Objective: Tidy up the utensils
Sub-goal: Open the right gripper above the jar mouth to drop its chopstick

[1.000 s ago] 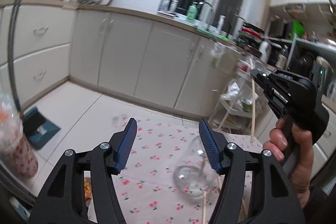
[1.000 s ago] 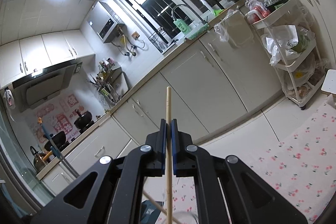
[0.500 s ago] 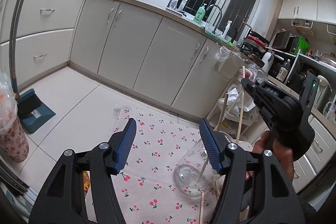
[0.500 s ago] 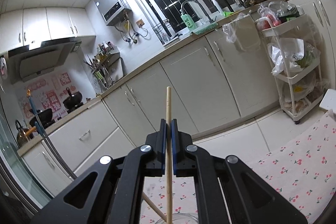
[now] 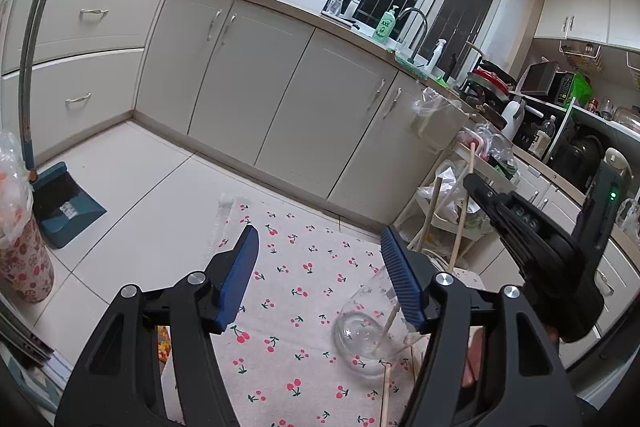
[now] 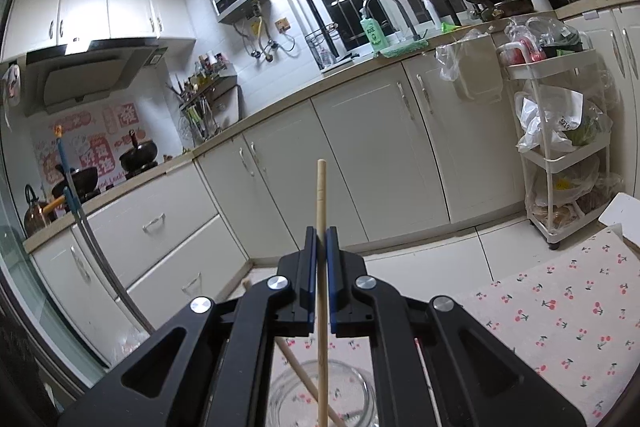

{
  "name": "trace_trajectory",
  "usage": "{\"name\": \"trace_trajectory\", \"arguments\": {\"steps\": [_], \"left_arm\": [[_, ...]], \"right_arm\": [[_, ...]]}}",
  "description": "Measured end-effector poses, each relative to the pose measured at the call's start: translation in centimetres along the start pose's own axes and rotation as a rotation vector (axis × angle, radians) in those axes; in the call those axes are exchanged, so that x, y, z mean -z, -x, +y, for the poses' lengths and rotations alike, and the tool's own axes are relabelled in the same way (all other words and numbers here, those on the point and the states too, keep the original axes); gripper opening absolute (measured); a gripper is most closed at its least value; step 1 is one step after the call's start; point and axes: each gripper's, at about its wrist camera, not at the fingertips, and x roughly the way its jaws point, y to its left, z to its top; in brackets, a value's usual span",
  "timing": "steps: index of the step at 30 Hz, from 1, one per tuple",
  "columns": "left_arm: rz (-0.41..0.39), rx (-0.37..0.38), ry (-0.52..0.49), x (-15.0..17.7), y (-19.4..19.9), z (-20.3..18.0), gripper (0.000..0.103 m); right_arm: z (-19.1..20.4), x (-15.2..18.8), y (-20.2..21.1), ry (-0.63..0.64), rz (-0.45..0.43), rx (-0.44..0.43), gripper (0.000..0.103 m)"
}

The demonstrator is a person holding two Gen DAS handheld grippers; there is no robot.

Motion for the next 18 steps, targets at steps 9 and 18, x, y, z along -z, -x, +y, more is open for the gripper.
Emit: {"name": "trace_trajectory", "arguments": {"steps": [9, 18], "left_arm": [[0.01, -0.012, -0.026, 0.5, 1.3, -0.9, 0.068], [0.143, -0.019, -0.074, 4.0, 3.1, -2.5, 0.071]], "right_arm": [[-0.2, 0.5, 2.6, 0.027, 0.058, 0.012, 0.025], [-4.3, 1.3, 9.4, -0.04, 0.148, 0.098, 0.025]]}}
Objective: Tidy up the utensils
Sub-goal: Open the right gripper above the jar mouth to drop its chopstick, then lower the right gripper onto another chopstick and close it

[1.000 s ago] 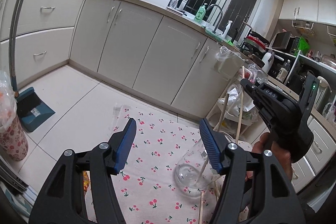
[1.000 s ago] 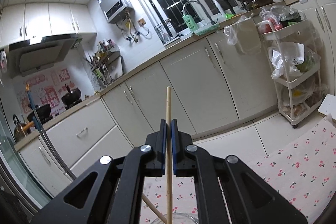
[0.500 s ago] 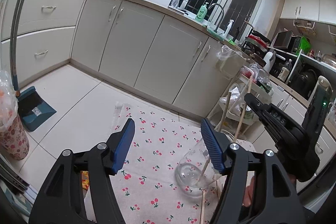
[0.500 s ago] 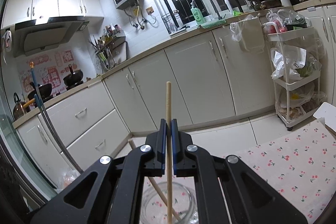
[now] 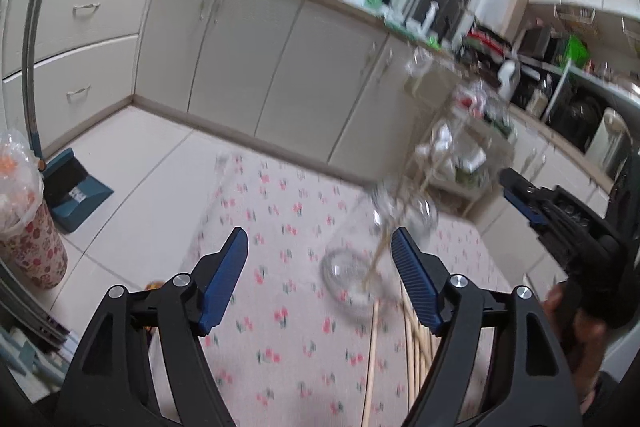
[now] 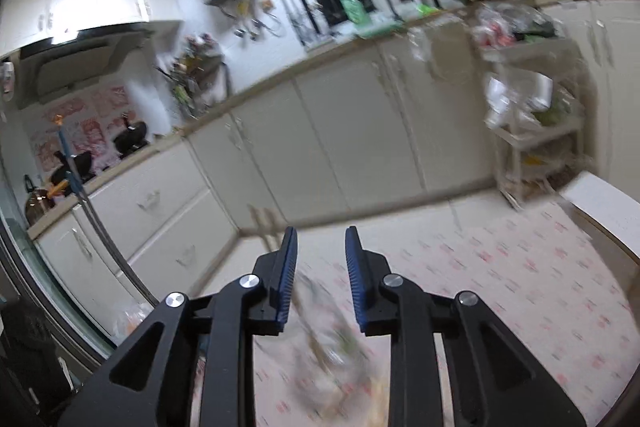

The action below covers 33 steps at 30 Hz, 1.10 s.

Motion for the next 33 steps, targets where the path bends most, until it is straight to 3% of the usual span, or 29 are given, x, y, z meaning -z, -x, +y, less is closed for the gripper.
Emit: {"name": "trace_trajectory", "arguments": {"steps": [5, 9, 17, 24, 26, 30, 33], "left_arm": [[0.116, 0.01, -0.06, 2.9, -0.5, -1.6, 0.071], [0.201, 0.018, -0.107, 5.0, -1.3, -3.1, 0.071], [0.289, -0.004, -0.195, 6.5, -3.8, -6.3, 0.071], [0.366, -0.053, -0.241, 6.5, -8.0, -7.5, 0.071], [0.396, -0.063, -0.255, 6.7, -9.1, -7.6, 0.07], [0.418, -0.089, -0.287, 7.4, -9.9, -7.9, 0.057], [0.411, -0.107, -0.272, 7.2, -9.6, -7.4, 0.032]], "right_arm": [[-4.1, 4.7, 1.7, -0.015, 0.205, 0.096, 0.022], [-5.3, 7.6, 1.9, -0.004, 0.316, 0.128, 0.019], [-3.9, 9.4, 0.3, 0.059, 0.393, 0.124, 0.019], [-3.2, 10.2, -2.3, 0.15, 0.471, 0.221, 0.019], [-3.2, 10.6, -2.4, 0.188, 0.475, 0.249, 0.011], [-3.4, 10.9, -1.6, 0.241, 0.493, 0.297, 0.006], [-4.2, 11.0, -0.3, 0.216, 0.52, 0.278, 0.006]]}}
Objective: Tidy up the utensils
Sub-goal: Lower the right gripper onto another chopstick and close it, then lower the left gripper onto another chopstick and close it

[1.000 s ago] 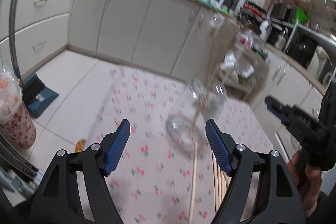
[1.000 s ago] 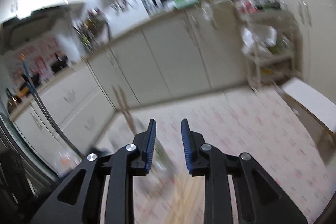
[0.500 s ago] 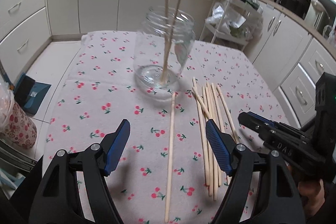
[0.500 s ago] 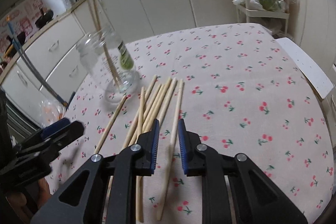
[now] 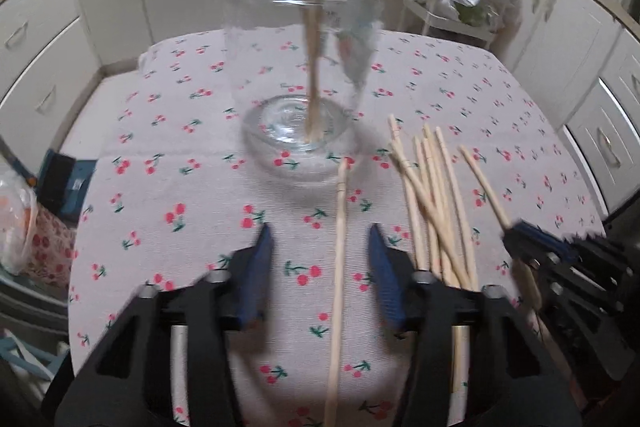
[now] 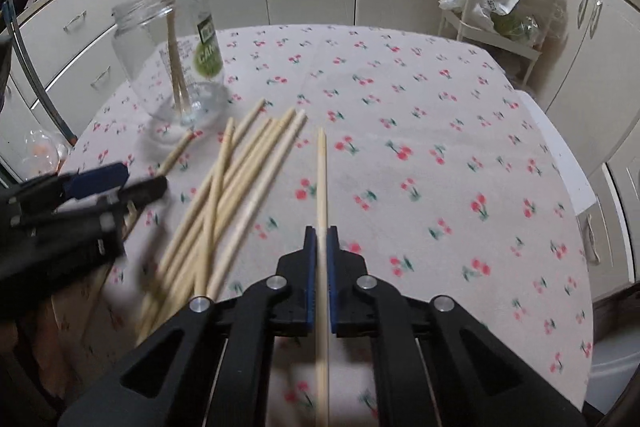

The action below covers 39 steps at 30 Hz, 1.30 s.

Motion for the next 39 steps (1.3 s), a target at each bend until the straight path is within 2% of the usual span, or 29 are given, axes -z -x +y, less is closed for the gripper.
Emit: {"name": "trace_trajectory", "arguments": {"steps": [3, 5, 7, 8, 10, 16, 19, 20, 22, 23, 29, 36, 39], "left_arm": [[0.018, 0.049, 0.037, -0.1, 0.3, 0.9, 0.03], [0.017, 0.04, 0.026, -0.2, 0.3, 0.8, 0.03], [0.017, 0.031, 0.019, -0.6, 0.0, 0.5, 0.031], [0.017, 0.029, 0.016, -0.8, -0.1, 0.3, 0.031], [0.015, 0.02, -0.003, -1.2, -0.4, -0.1, 0.033], [0.02, -0.003, -0.044, -2.0, -1.4, -1.2, 0.035], [0.009, -0.009, -0.053, -2.1, -1.6, -1.5, 0.034], [0.006, -0.009, -0.057, -2.1, -1.6, -1.5, 0.032], [0.008, -0.003, -0.069, -2.1, -1.6, -1.7, 0.007], [0.015, 0.008, -0.068, -2.1, -1.5, -1.6, 0.005], [0.047, 0.071, -0.04, -1.4, -0.9, -0.6, 0.005], [0.053, 0.062, -0.029, -2.1, -1.1, -0.4, 0.006], [0.057, 0.047, -0.032, -2.3, -1.7, -0.6, 0.014]], "right_arm": [[-0.9, 0.4, 0.6, -0.009, 0.029, -0.032, 0.006], [-1.4, 0.1, 0.8, -0.027, 0.029, -0.056, 0.007], [-1.7, -0.8, 0.5, -0.037, 0.023, -0.057, 0.014], [-1.7, -1.2, 0.5, -0.04, 0.016, -0.055, 0.021], [-1.3, -2.1, 0.2, -0.024, 0.003, -0.049, 0.024], [-0.4, -3.1, -1.8, 0.035, 0.043, 0.015, 0.024], [-0.4, -2.7, -1.9, 0.057, 0.033, 0.02, 0.014], [-0.4, -2.7, -1.9, 0.059, 0.034, 0.017, 0.006], [-0.4, -2.5, -1.7, 0.057, 0.036, 0.011, 0.006], [-0.6, -2.5, -1.5, 0.048, 0.041, -0.011, 0.006], [-1.2, -2.5, -1.1, 0.011, 0.072, -0.097, 0.006], [-1.1, -2.9, -1.8, 0.037, 0.095, -0.076, 0.007], [-0.6, -2.8, -1.8, 0.07, 0.086, -0.052, 0.007]]}}
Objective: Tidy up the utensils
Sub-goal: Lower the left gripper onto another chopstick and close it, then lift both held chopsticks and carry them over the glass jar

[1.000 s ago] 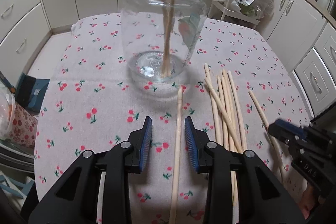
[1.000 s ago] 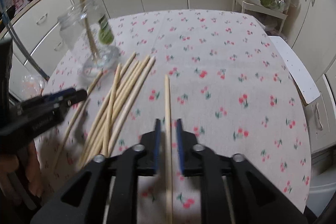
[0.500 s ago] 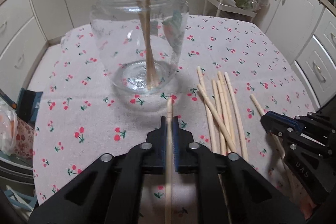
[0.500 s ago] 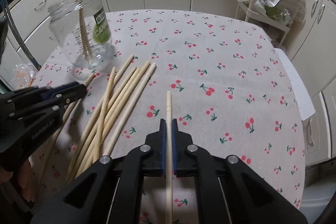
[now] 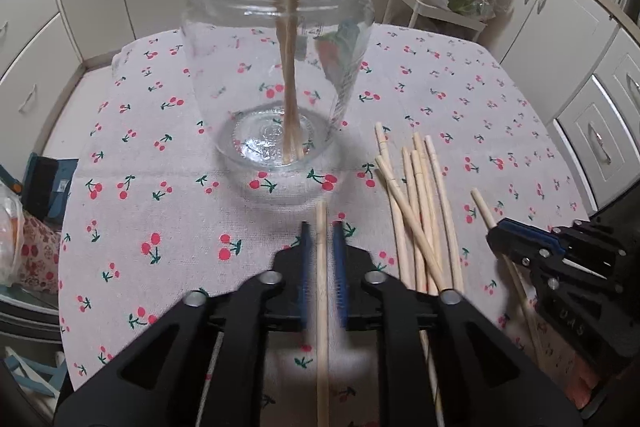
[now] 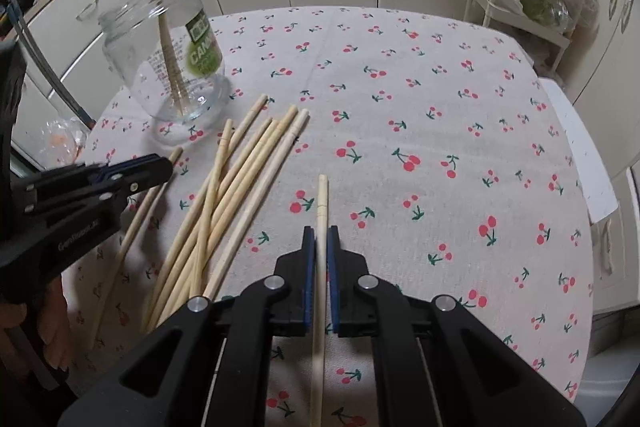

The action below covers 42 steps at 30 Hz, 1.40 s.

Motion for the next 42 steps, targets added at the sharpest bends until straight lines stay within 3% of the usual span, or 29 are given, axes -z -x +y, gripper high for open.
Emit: {"name": "trace_trajectory", "arguments": {"steps": [4, 6, 13, 18, 21, 29, 42], "left_arm": [[-0.008, -0.031, -0.027, 0.1, -0.1, -0.7, 0.013], [-0.004, -0.02, -0.031, 0.2, 0.0, -0.7, 0.005], [-0.047, -0.005, -0.033, 0.6, 1.8, -0.9, 0.005], [-0.147, 0.037, 0.007, 0.6, 5.1, 0.1, 0.005], [-0.251, 0.081, 0.037, 0.4, 8.0, 1.2, 0.005], [-0.486, 0.149, 0.117, -1.8, 14.3, 3.9, 0.005], [-0.627, 0.168, 0.105, -5.2, 19.0, 3.7, 0.005]], "right_arm": [[0.0, 0.3, 0.1, 0.001, -0.017, -0.004, 0.006], [-0.5, 0.4, 0.2, -0.037, -0.021, -0.034, 0.006], [-1.7, 0.7, 2.2, -0.175, -0.11, -0.172, 0.006], [-2.0, 0.2, 5.7, -0.243, -0.27, -0.257, 0.006], [-1.8, -0.5, 8.1, -0.275, -0.387, -0.308, 0.006], [-1.6, -3.0, 11.7, -0.325, -0.569, -0.361, 0.006], [-0.8, -4.4, 12.5, -0.327, -0.623, -0.382, 0.006]]}}
